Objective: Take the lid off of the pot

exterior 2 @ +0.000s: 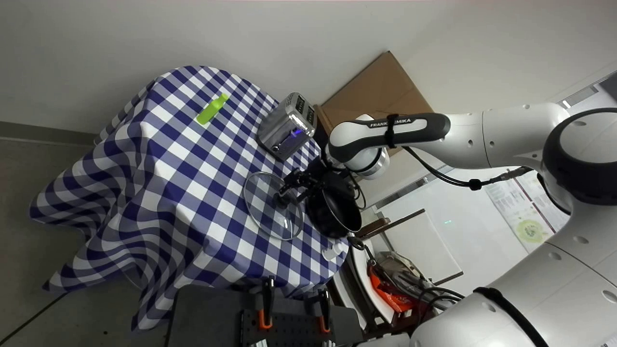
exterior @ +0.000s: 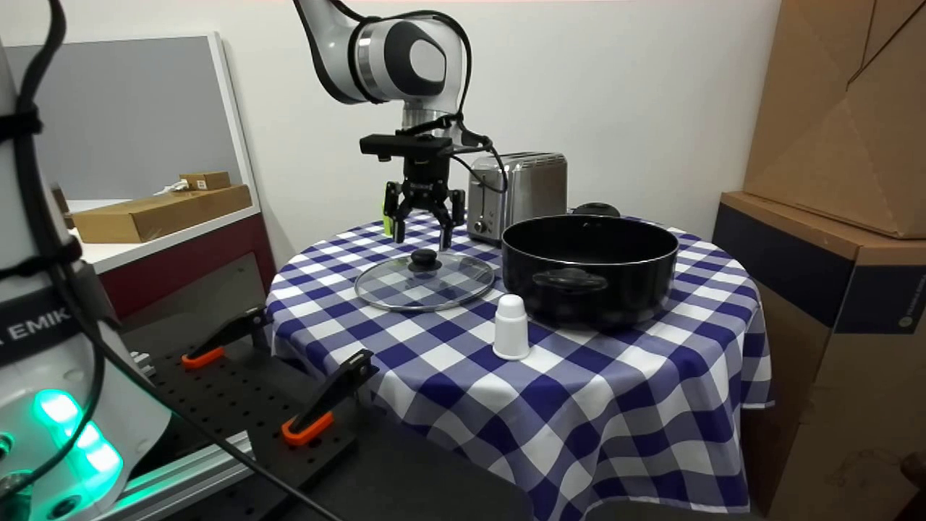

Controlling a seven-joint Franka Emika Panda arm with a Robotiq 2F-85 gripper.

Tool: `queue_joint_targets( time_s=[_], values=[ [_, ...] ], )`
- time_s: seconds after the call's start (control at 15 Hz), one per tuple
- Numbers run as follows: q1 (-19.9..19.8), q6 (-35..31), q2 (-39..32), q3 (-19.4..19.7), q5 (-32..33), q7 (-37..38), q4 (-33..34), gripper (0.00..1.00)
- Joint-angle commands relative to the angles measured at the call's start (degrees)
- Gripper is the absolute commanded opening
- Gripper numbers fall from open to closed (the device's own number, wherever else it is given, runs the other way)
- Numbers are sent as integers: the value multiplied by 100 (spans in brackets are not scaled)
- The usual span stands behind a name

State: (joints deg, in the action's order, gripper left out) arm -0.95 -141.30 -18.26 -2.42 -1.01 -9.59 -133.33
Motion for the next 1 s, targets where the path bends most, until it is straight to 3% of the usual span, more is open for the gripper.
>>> queue_joint_targets(
  time_s=[0.0, 0.13, 0.27, 0.67, 0.73, 0.8, 0.93],
  values=[
    [-397, 1014, 838, -142, -830, -549, -205, 100],
    [-536, 1628, 1385, 44, -1073, -766, -288, 100],
    [-653, 1829, 1917, 307, -1057, -883, -404, 100],
    [-763, 1136, 3241, 930, -684, -738, -804, 100],
    [-766, 1232, 3366, 988, -607, -718, -844, 100],
    [-676, 1286, 2975, 1021, -730, -770, -572, 100],
    [-677, 1287, 3220, 1084, -676, -765, -690, 100]
  ],
)
